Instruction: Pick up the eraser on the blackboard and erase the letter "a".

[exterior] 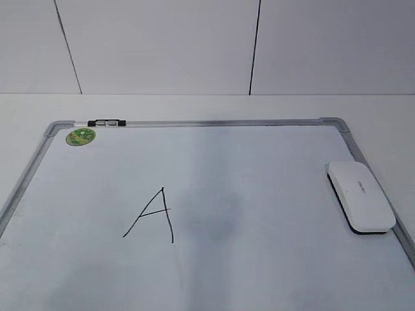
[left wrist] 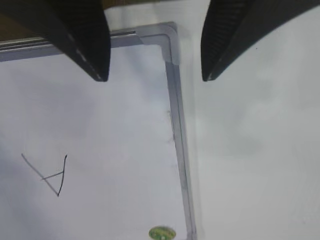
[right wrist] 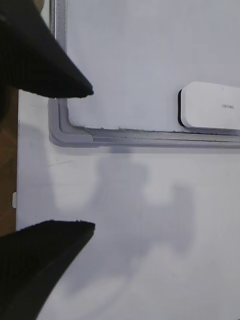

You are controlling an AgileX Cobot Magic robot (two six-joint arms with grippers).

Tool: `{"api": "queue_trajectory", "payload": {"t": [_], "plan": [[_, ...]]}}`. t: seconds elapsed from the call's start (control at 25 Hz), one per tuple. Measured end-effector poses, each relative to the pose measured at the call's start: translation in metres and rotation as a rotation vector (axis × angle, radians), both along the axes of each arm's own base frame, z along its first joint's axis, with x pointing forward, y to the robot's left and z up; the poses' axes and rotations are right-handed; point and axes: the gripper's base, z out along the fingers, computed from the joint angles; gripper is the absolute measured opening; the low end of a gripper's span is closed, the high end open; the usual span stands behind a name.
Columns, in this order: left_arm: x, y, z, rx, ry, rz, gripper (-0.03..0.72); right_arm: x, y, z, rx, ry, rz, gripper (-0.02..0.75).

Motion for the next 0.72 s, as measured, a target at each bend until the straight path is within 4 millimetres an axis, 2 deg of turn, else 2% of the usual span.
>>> {"api": "queue_trajectory", "payload": {"t": [0.72], "plan": [[0.015, 0.002, -0.003, -0.008, -0.111, 0.027, 0.432, 0.011, 0.003, -0.004, 0.001, -0.076, 0.021, 0.585]]}}
